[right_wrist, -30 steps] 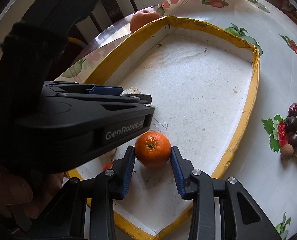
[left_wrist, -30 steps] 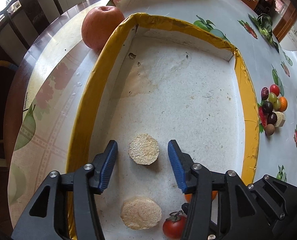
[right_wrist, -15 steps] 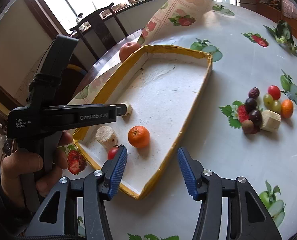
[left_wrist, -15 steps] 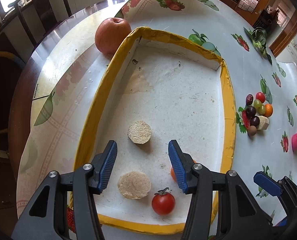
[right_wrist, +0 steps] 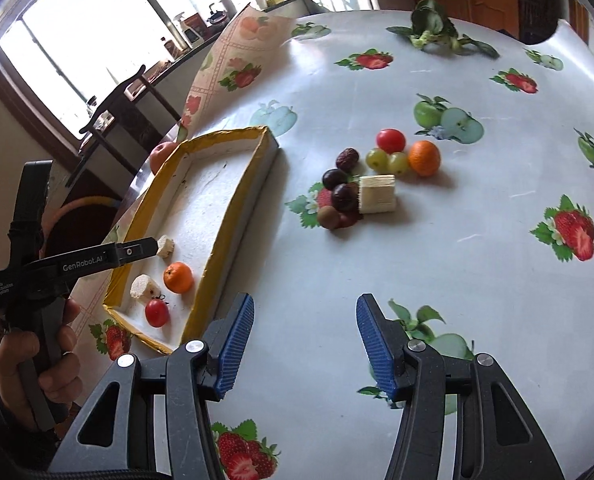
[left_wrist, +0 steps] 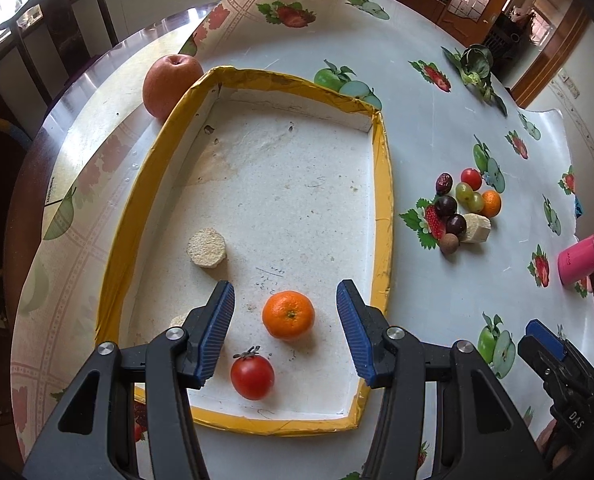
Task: Organize fruits
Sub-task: 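Move both open tools back toward the food pile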
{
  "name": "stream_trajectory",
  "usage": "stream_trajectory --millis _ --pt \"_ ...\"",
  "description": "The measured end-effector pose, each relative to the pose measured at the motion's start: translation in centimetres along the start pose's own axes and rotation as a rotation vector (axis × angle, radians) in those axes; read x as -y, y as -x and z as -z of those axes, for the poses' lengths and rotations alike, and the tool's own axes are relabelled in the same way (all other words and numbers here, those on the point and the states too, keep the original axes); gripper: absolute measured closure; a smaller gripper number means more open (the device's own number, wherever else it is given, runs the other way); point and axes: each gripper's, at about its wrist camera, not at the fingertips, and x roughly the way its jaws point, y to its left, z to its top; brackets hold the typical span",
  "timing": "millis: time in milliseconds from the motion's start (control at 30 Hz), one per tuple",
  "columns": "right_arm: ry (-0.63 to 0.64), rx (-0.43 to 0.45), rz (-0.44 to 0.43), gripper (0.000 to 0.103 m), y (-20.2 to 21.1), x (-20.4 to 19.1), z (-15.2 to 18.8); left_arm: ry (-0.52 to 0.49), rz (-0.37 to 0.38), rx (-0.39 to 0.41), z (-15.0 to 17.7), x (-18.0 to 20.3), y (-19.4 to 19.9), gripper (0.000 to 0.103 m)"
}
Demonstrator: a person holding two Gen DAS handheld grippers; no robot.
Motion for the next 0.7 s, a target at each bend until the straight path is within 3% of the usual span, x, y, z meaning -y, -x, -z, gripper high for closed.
stream_trajectory --millis 333,700 --pt "-0.108 0.038 0.058 0.048 2.2 5.4 1.1 -0.097 0.074 -0.013 0.7 5.2 0.2 0.051" --pt "-0.134 0.066 0.080 0.048 2.4 7.1 -0.1 -0.194 0.134 -0.035 1.1 10.5 -0.2 0.051"
